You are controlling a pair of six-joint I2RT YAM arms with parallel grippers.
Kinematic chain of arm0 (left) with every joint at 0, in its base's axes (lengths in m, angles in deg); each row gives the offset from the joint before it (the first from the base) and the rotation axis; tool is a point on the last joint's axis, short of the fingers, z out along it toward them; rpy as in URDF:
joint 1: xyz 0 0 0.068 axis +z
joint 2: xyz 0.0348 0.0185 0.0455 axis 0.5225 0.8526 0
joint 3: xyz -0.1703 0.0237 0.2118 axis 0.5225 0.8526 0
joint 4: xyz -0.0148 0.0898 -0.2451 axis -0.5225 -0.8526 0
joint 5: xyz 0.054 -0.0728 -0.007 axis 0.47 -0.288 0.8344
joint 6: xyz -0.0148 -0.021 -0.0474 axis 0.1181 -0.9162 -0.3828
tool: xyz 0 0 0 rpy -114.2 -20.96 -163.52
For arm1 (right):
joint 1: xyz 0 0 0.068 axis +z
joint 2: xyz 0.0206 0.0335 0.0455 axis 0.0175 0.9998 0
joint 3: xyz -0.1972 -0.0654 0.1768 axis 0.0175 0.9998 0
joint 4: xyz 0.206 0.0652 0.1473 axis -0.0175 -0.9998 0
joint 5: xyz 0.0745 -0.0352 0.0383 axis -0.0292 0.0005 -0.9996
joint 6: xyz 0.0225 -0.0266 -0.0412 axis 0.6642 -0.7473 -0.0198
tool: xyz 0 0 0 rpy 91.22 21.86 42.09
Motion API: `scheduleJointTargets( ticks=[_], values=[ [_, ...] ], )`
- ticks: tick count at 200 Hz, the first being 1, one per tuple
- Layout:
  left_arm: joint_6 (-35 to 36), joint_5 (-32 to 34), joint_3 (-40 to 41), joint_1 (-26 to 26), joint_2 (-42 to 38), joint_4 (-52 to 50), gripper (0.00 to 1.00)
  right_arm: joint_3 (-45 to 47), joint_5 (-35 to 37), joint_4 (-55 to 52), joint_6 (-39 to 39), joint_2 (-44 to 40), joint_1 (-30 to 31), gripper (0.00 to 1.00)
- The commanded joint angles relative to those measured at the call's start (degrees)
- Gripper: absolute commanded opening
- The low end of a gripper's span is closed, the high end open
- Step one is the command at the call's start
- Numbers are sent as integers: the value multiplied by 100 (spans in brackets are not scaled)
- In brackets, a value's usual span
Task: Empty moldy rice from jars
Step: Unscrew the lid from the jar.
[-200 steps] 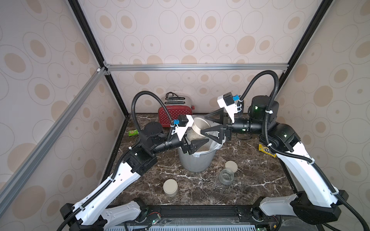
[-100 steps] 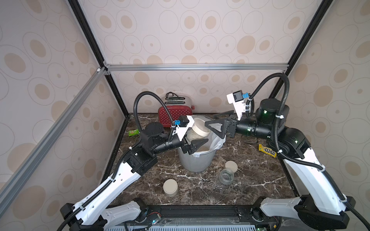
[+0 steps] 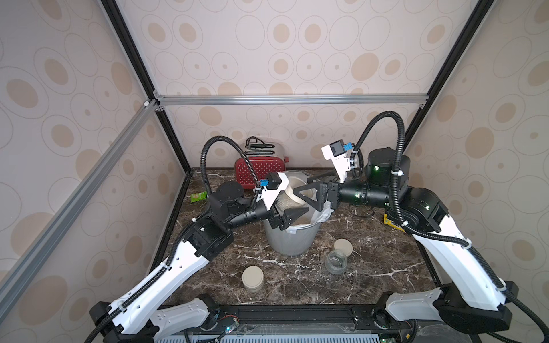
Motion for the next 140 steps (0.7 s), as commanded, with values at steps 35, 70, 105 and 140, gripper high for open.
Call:
scheduleJointTargets(
  ticks=[35, 70, 105, 140],
  values=[
    [144, -4, -83, -16, -131, 365, 42, -163, -39, -108, -59, 122, 134, 99],
    [165, 5, -95, -15, -155, 356, 42, -166, -167, -149, -127, 183, 155, 89],
    [150, -5, -106, -23, -146, 355, 43, -134, -372, -146, -331, 252, 159, 66],
    [87, -114, -169, -19, -127, 380, 43, -228, -887, -148, -1224, 308, 107, 60]
  ],
)
